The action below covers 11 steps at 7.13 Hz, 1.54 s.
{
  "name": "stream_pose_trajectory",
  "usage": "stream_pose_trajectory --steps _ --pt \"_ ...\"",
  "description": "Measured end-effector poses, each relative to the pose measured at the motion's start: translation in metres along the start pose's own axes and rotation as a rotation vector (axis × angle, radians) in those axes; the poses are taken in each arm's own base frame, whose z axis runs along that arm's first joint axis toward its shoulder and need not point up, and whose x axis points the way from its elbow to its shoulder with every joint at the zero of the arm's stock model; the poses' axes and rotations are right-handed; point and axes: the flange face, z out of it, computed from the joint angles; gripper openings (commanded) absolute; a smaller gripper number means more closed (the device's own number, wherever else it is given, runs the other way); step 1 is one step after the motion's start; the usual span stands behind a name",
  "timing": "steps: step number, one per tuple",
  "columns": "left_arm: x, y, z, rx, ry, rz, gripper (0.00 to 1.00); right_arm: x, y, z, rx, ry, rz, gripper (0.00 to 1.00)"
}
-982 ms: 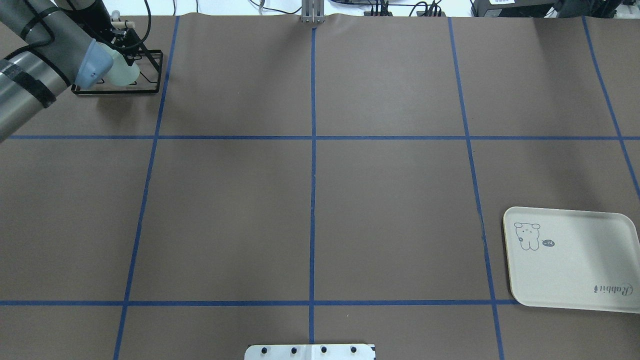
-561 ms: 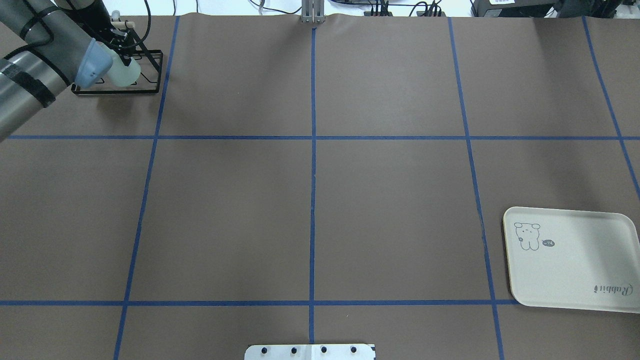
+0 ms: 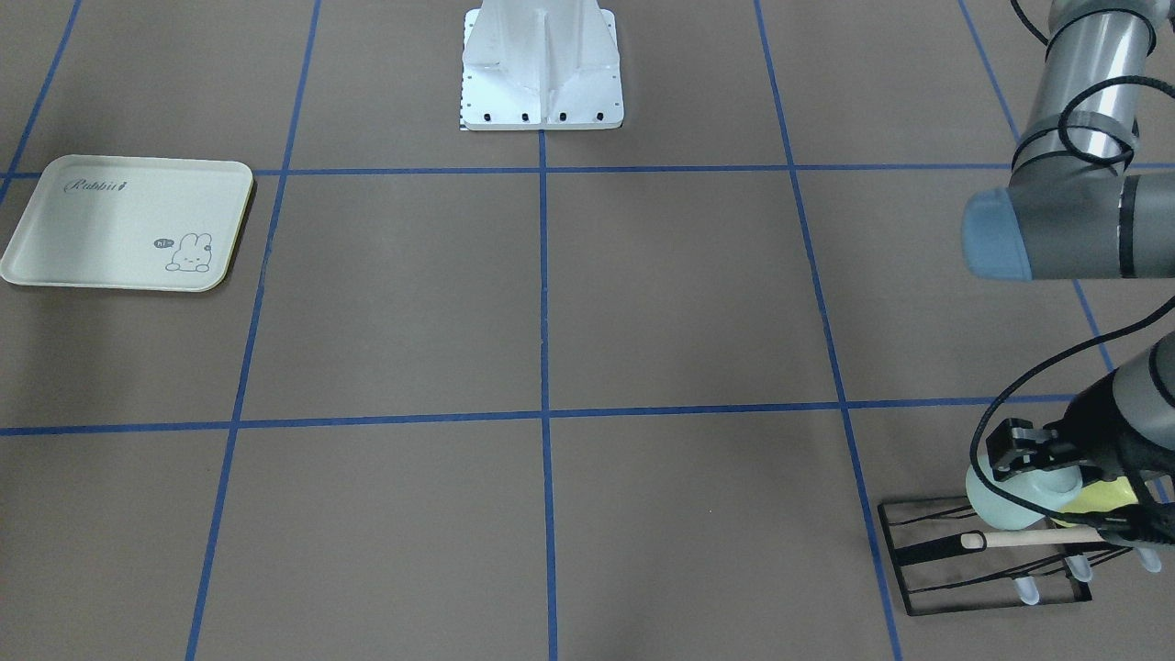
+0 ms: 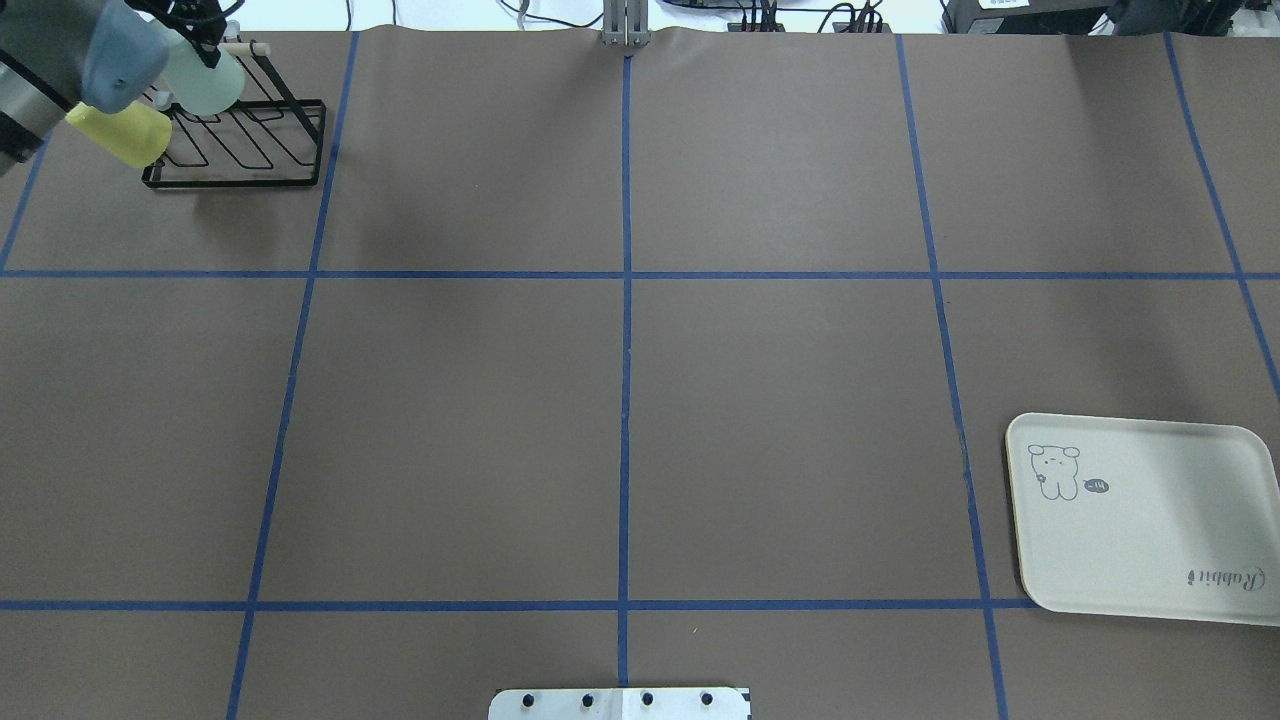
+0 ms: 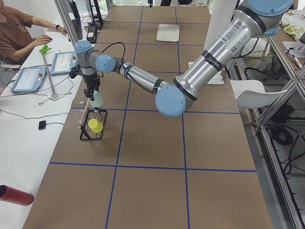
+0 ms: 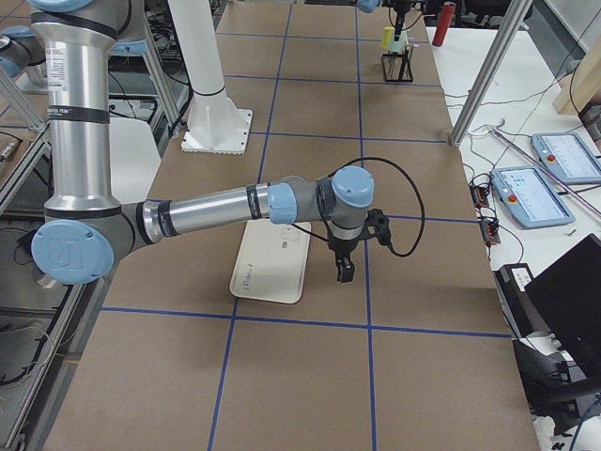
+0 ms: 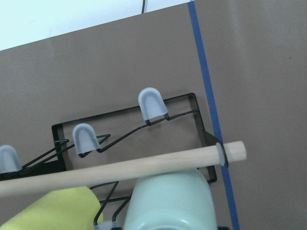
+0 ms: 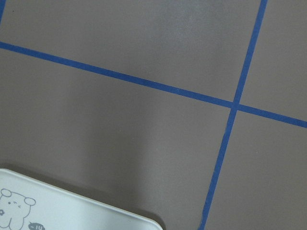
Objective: Left arm grabs green cup and hands to right arm on tray
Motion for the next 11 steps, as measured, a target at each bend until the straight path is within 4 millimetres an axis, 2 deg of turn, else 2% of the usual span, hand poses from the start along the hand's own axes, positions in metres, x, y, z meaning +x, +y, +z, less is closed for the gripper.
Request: stream_pose_trajectory --steps 3,6,8,10,11 --pt "0.035 0.048 -0.081 -0.002 0.027 -0.009 0.0 -0.013 -0.015 -0.001 0.005 -0.003 -0.008 0.99" --pt "0.087 0.098 -0.138 -0.028 0.239 -0.217 0.0 -0.054 -0.051 -0.011 0.031 -0.027 0.057 0.99" --pt "0.116 0.118 -0.163 -0.075 0.386 -0.307 0.0 -0.087 -0.077 -0.026 0.059 -0.089 0.102 0.99" --pt "0.14 0.128 -0.181 -0.103 0.525 -0.377 0.0 -0.119 -0.092 -0.037 0.115 -0.185 0.154 0.99" --pt "0.153 0.134 -0.187 -0.106 0.585 -0.413 0.0 -0.14 -0.095 -0.036 0.151 -0.235 0.202 0.99"
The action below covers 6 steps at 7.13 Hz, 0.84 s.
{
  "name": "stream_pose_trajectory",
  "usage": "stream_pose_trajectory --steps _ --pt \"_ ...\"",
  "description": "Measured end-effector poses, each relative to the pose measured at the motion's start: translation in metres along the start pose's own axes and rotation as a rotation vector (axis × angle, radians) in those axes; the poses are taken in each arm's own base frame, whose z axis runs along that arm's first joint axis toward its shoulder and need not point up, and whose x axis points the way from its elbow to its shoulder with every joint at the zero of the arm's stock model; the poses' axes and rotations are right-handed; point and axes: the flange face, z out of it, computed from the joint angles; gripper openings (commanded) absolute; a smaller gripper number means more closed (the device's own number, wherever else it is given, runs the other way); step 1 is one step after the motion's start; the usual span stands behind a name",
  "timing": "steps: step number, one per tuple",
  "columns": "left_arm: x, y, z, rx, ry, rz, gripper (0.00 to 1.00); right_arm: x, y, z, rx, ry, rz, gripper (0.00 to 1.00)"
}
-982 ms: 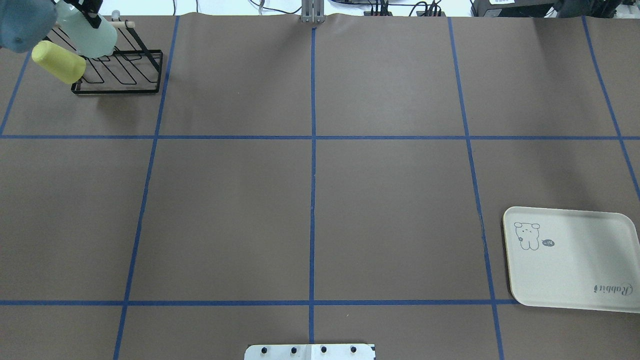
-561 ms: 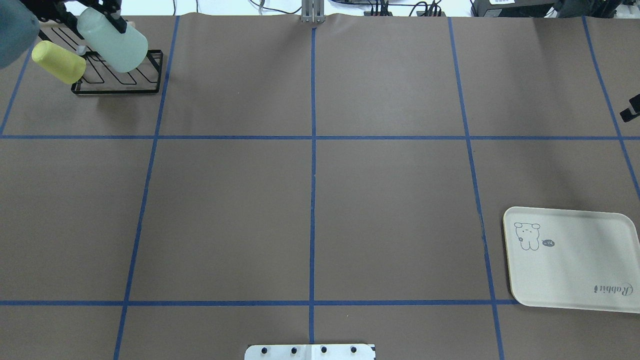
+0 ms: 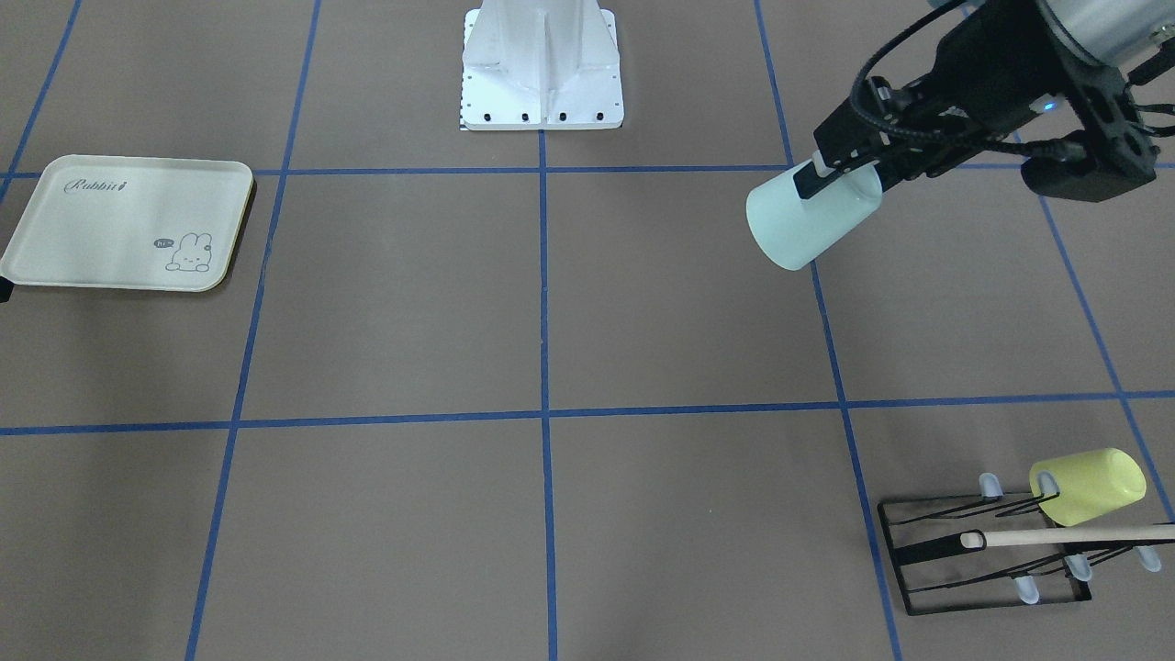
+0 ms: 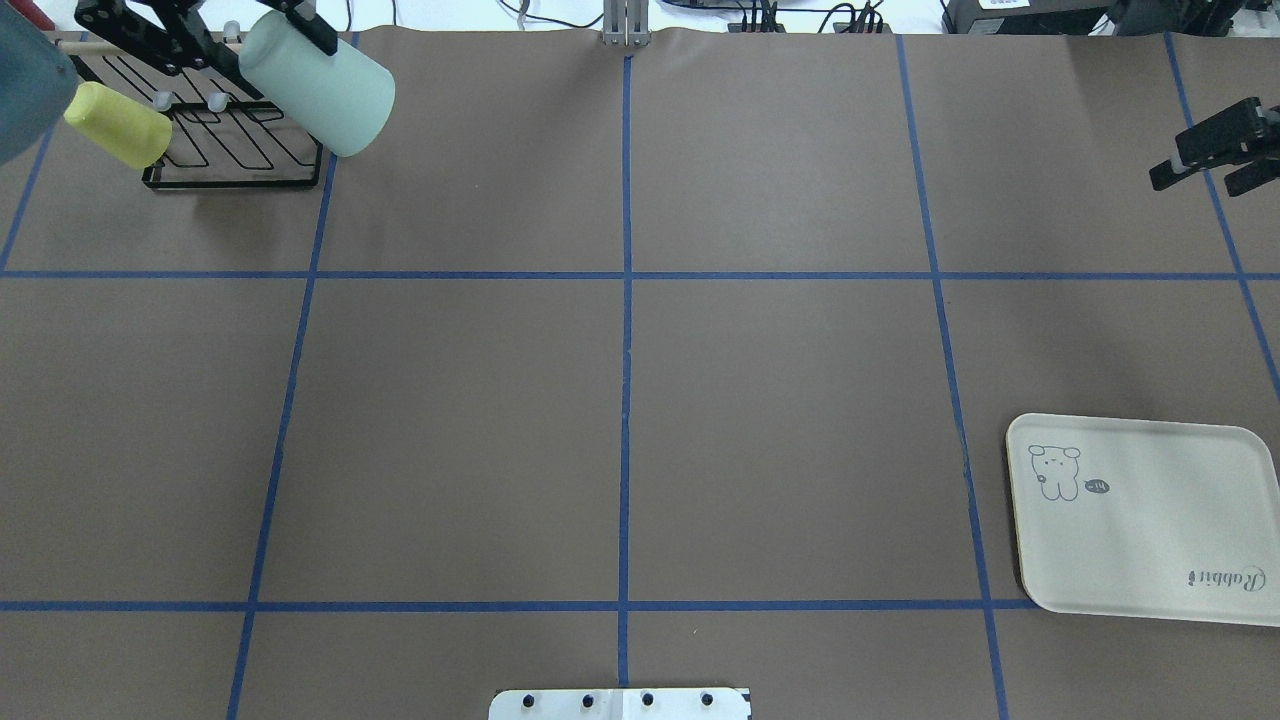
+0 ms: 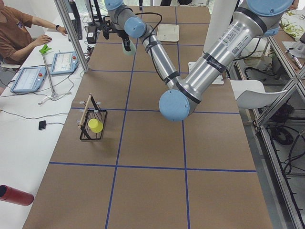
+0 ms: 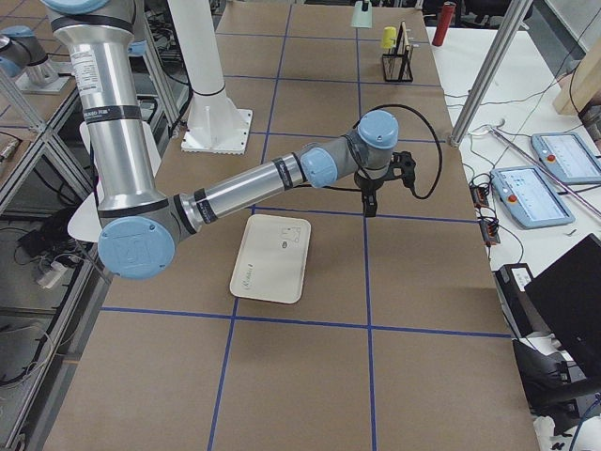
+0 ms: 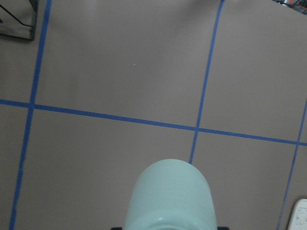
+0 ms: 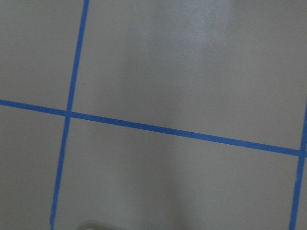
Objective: Left arm grabs green cup and hands to right arm on tray
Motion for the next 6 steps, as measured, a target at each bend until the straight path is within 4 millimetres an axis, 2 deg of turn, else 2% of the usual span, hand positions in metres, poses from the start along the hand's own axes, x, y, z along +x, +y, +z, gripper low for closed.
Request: stream_pose_trajectory --steps 2,4,6 --pt "0.016 0.025 0.009 -0.003 0.116 -0.048 0.0 -0.044 0.013 0.021 0.043 -0.111 0.083 0.99" --pt "0.03 0.043 0.016 0.051 0.219 -0.089 0.0 -0.076 0.029 0.033 0.053 -0.21 0.125 0.99" --pt "0.042 0.064 0.042 0.065 0.308 -0.145 0.0 -0.1 0.045 0.036 0.056 -0.31 0.142 0.99"
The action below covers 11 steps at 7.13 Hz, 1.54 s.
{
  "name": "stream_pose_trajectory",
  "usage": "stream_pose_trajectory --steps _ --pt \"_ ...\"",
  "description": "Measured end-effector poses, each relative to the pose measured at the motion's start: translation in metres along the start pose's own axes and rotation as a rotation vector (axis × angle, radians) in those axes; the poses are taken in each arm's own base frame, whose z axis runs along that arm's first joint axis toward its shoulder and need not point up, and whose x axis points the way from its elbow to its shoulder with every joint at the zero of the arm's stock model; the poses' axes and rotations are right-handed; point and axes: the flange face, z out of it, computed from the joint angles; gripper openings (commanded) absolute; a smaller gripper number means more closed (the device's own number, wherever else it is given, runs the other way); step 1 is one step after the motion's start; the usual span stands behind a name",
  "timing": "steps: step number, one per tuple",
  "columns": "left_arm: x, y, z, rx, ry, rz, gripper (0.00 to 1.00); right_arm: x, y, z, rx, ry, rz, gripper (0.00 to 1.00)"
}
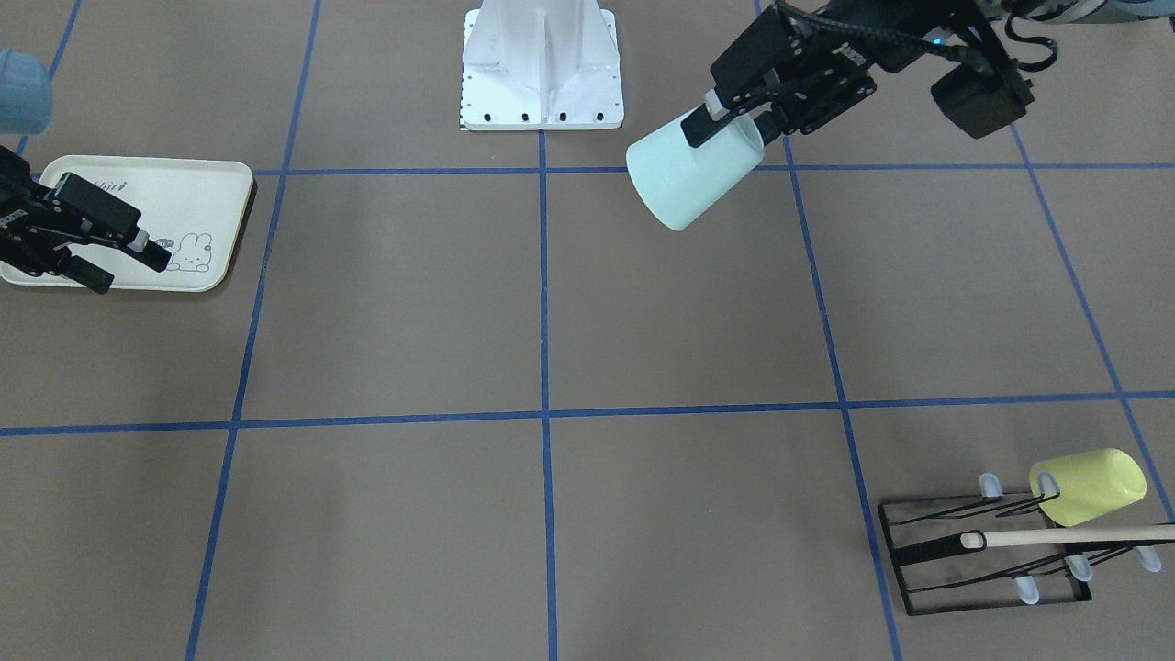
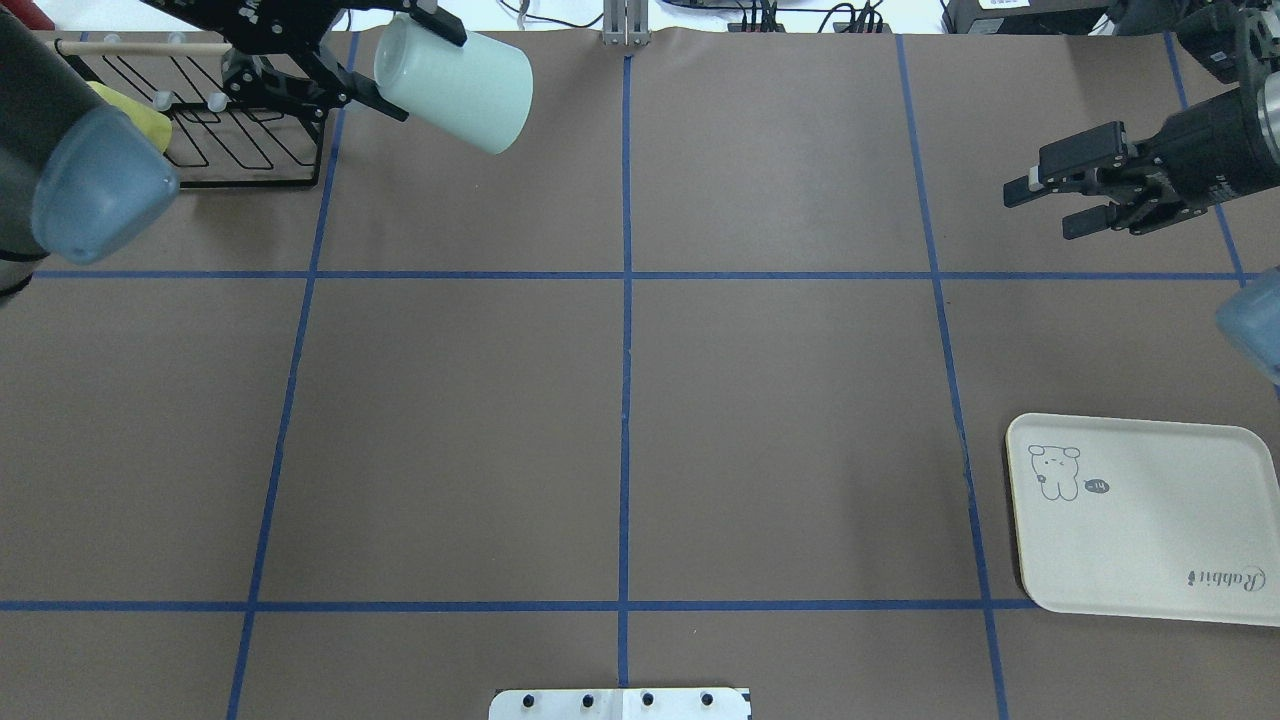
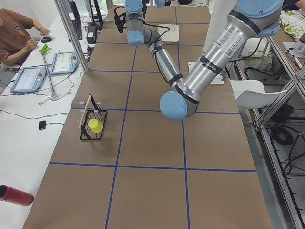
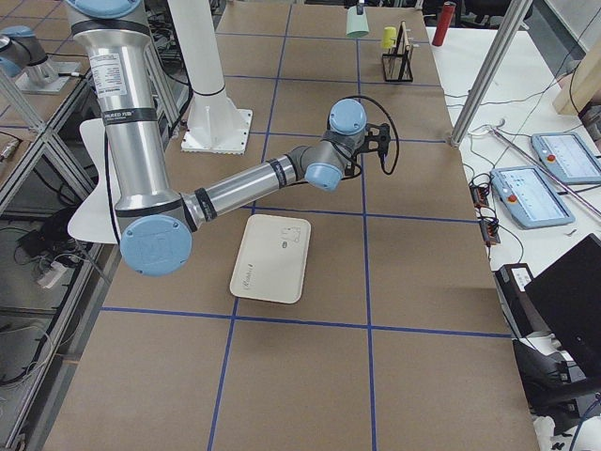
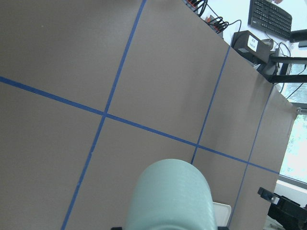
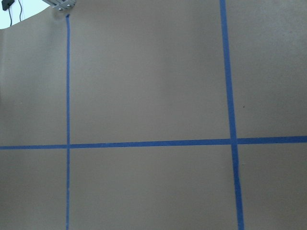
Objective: Left arm grabs green cup and hands to right arm on tray
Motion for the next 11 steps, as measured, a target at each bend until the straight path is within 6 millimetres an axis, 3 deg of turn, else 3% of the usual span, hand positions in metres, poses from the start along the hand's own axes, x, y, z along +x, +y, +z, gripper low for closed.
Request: stream_pose_trajectory --steps 3,5,7,11 --pt "-0.016 0.023 0.049 -0.098 0.175 -0.1 0.0 -0.032 0.032 0.003 -0.023 -0.172 0.021 0.99" --pt "-0.035 0.026 0.066 -0.207 0.347 -0.177 0.0 -0.067 0.051 0.002 -0.064 -0.307 0.049 0.99" --pt "-0.046 0.043 0.081 -0.286 0.452 -0.219 0.0 -0.106 0.064 0.006 -0.114 -0.417 0.075 0.99" --pt "-0.053 0.079 0.094 -0.413 0.562 -0.289 0.0 -0.138 0.109 0.047 -0.131 -0.674 0.177 0.98"
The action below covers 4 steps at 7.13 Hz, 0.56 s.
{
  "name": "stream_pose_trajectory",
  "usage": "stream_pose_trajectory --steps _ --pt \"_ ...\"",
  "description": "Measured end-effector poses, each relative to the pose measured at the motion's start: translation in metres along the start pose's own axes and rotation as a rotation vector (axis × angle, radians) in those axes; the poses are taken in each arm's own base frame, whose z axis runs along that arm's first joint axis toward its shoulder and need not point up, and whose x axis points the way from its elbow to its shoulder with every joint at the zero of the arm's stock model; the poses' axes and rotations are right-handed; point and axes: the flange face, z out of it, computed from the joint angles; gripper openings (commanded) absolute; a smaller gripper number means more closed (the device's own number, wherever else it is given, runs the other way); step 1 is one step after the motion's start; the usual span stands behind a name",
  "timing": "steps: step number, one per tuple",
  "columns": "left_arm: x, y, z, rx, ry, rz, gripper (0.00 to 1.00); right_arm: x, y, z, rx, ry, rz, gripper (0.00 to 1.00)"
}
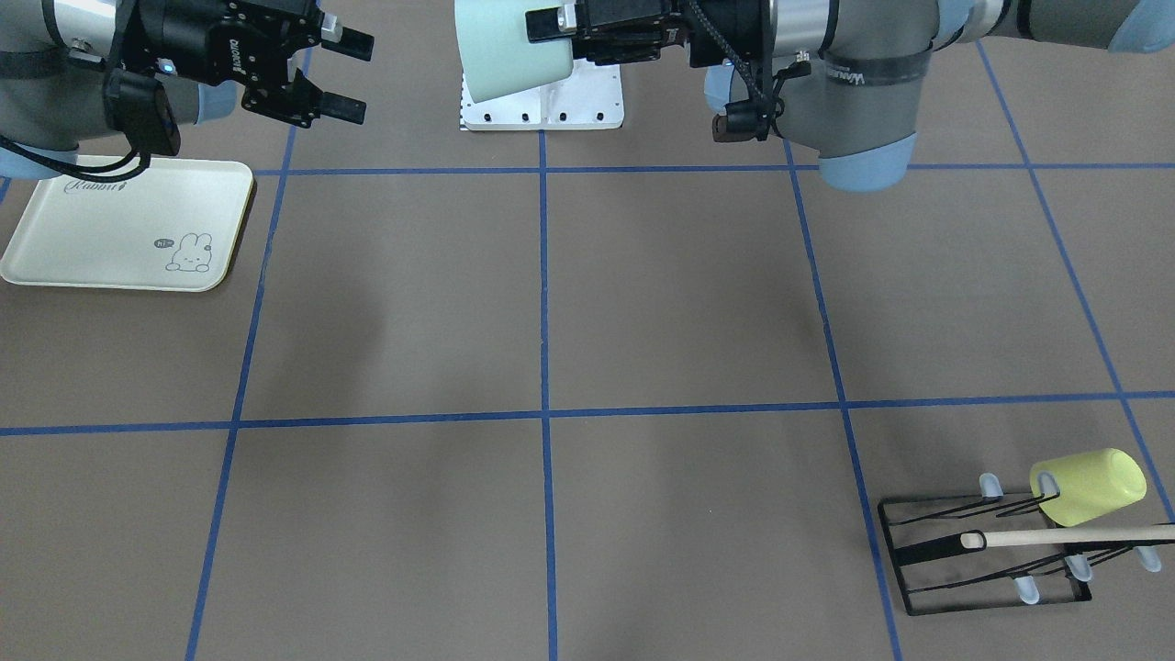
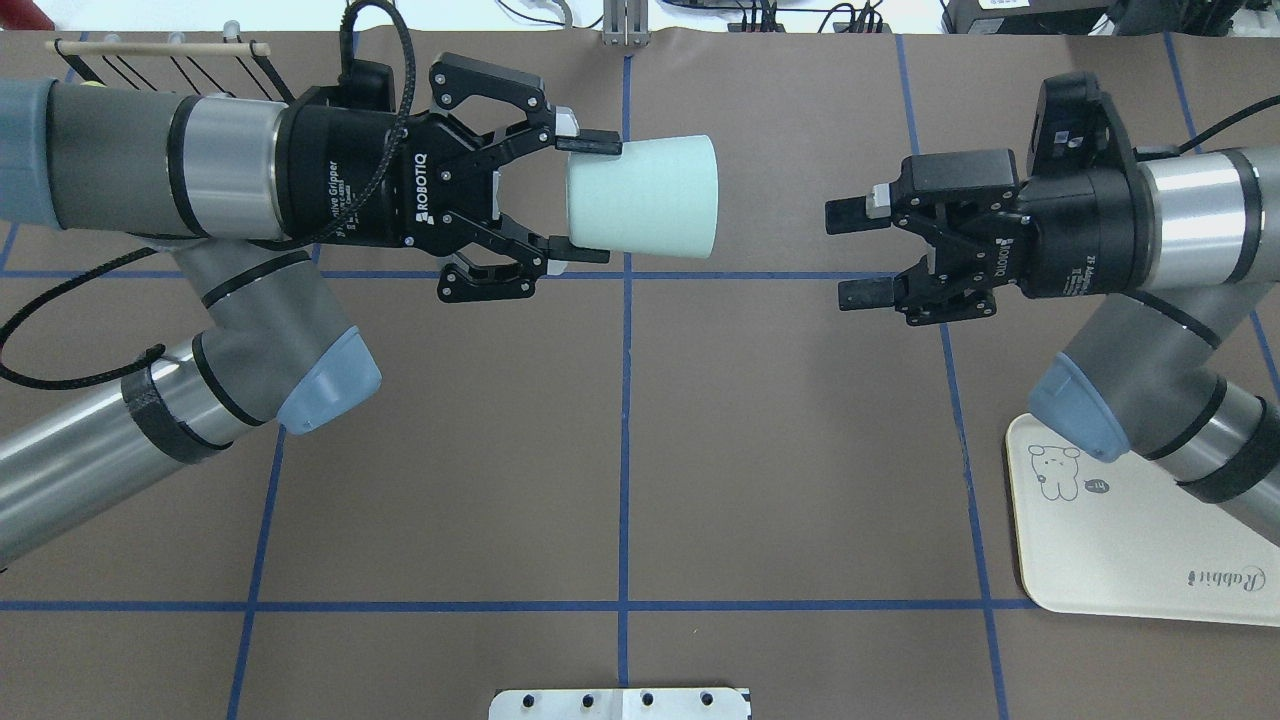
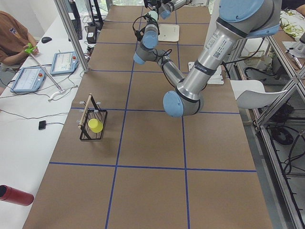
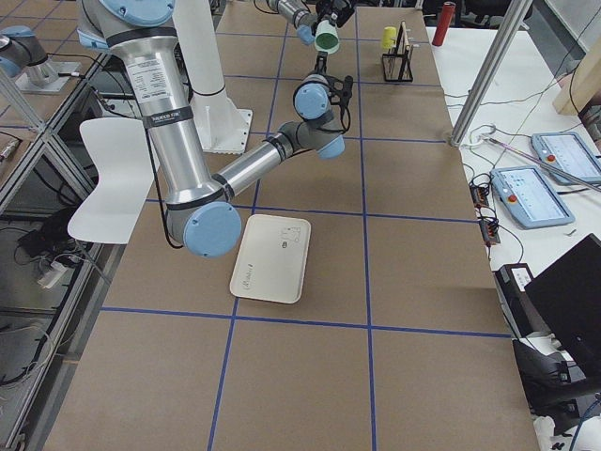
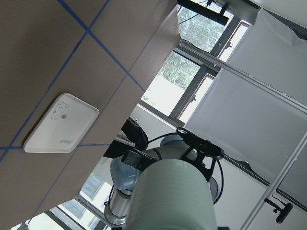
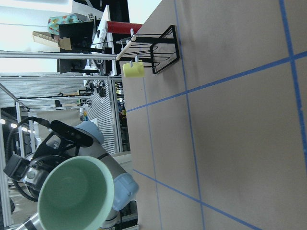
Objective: Left arm grabs green cup and hands to right arm on tray
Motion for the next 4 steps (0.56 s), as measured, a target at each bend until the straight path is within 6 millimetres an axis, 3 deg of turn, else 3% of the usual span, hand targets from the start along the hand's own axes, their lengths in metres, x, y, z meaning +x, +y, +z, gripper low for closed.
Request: stream_pose_trajectory --steps 2,4 --pt "-0.008 0.008 0.014 -0.02 0.017 -0.026 0.0 0.012 0.022 0.024 -0.008 -0.1 0.031 0.96" --pt "-0.015 0.018 0.023 -0.039 0.022 -0.041 0.0 0.017 0.037 0.035 -0.016 -0.184 0.078 0.95"
